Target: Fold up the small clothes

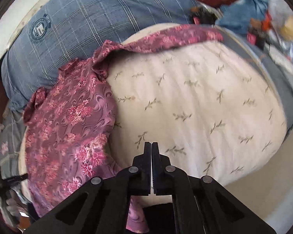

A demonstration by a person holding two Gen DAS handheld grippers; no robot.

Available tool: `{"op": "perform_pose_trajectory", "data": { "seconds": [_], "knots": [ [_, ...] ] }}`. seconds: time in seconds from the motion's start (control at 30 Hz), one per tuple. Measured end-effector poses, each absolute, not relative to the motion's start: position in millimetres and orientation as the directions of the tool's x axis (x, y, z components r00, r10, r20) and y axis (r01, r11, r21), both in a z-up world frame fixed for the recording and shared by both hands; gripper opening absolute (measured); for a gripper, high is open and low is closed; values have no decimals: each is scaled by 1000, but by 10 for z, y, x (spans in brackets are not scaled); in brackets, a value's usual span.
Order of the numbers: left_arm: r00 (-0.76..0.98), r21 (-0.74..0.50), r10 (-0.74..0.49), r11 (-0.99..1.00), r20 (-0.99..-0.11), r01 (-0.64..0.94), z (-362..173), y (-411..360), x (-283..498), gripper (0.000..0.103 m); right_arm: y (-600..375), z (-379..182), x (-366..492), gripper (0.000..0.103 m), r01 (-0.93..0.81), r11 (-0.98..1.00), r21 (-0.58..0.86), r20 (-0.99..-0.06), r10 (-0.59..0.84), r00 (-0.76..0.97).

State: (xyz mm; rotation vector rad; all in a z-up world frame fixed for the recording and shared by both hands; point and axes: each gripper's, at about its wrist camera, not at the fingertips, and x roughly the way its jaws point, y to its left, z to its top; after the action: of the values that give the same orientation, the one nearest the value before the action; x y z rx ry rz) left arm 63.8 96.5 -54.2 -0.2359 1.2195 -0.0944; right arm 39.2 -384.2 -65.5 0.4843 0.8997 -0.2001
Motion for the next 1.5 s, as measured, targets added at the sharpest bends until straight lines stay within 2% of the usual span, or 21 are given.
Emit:
{"op": "perform_pose_trajectory", "data": {
  "seconds": [0.1, 0.13, 0.2, 0.23, 0.27, 0.33, 0.43, 0.5, 0.7, 0.73, 0.8, 0.83, 0.87, 1.0, 1.13, 1.17, 1.2, 1.3, 1.37, 1.43, 1.5],
  "knots": [
    [367, -215, -192, 976, -910, -21, -453, 878, 659, 26, -3827, -573, 398, 10, 334, 856, 395, -741, 81, 667],
    [375, -217, -198, 976, -905, -8, -420, 831, 675, 32, -3789, -535, 441, 15, 319, 859, 400, -731, 90, 676],
    [393, -208, -199, 978, -898, 21, -355, 722, 732, 38, -3656, -481, 608, 38, 286, 874, 393, -722, 101, 685],
    [395, -197, -193, 980, -898, 31, -338, 669, 744, 43, -3605, -484, 709, 62, 277, 882, 382, -732, 106, 673],
    [393, -188, -188, 981, -900, 38, -329, 620, 755, 46, -3572, -509, 796, 67, 281, 887, 366, -750, 102, 654],
    [391, -195, -202, 979, -898, 59, -320, 547, 771, 47, -3529, -578, 893, 67, 300, 886, 354, -775, 99, 624],
    [393, -177, -199, 980, -898, 91, -350, 505, 725, 48, -3583, -702, 773, 67, 275, 831, 483, -740, 220, 635],
    [386, -153, -180, 983, -905, 101, -401, 501, 713, 49, -3609, -777, 610, 67, 258, 822, 507, -730, 251, 635],
    [358, -166, -187, 982, -915, 88, -501, 498, 733, 49, -3649, -981, 167, 67, 243, 841, 484, -756, 262, 599],
    [355, -159, -181, 983, -917, 90, -511, 469, 746, 49, -3618, -1012, 143, 62, 239, 849, 472, -766, 261, 587],
    [351, -144, -167, 985, -921, 93, -506, 424, 764, 49, -3509, -1076, 157, 39, 228, 877, 422, -801, 243, 547],
    [351, -140, -165, 986, -922, 95, -497, 413, 765, 49, -3416, -1088, 184, 7, 215, 907, 362, -823, 203, 530],
    [352, -143, -169, 985, -920, 99, -473, 408, 757, 49, -3374, -1077, 189, 4, 201, 919, 339, -829, 191, 525],
    [376, -125, -154, 987, -914, 103, -437, 473, 707, 54, -3494, -826, -8, 4, 204, 892, 404, -771, 212, 600],
    [343, -121, -142, 989, -928, 81, -564, 541, 729, 55, -3628, -1020, -72, 4, 280, 881, 381, -846, 210, 490],
    [346, -126, -146, 989, -927, 79, -556, 539, 724, 55, -3616, -1072, -55, 10, 297, 890, 345, -873, 188, 451],
    [348, -134, -155, 987, -924, 83, -529, 533, 723, 55, -3622, -1050, -28, 10, 304, 891, 337, -875, 177, 451],
    [362, -167, -196, 980, -911, 111, -393, 462, 754, 55, -3711, -764, 81, 16, 306, 857, 414, -800, 182, 572],
    [383, -159, -198, 979, -902, 131, -285, 381, 805, 55, -3730, -504, 233, 35, 274, 843, 462, -724, 180, 666],
    [409, -145, -195, 978, -891, 150, -193, 286, 874, 56, -3650, -275, 502, 38, 214, 865, 454, -661, 166, 732],
    [429, -128, -183, 980, -885, 155, -169, 208, 958, 62, -3503, -174, 817, 38, 161, 894, 419, -630, 158, 760]
  ]
}}
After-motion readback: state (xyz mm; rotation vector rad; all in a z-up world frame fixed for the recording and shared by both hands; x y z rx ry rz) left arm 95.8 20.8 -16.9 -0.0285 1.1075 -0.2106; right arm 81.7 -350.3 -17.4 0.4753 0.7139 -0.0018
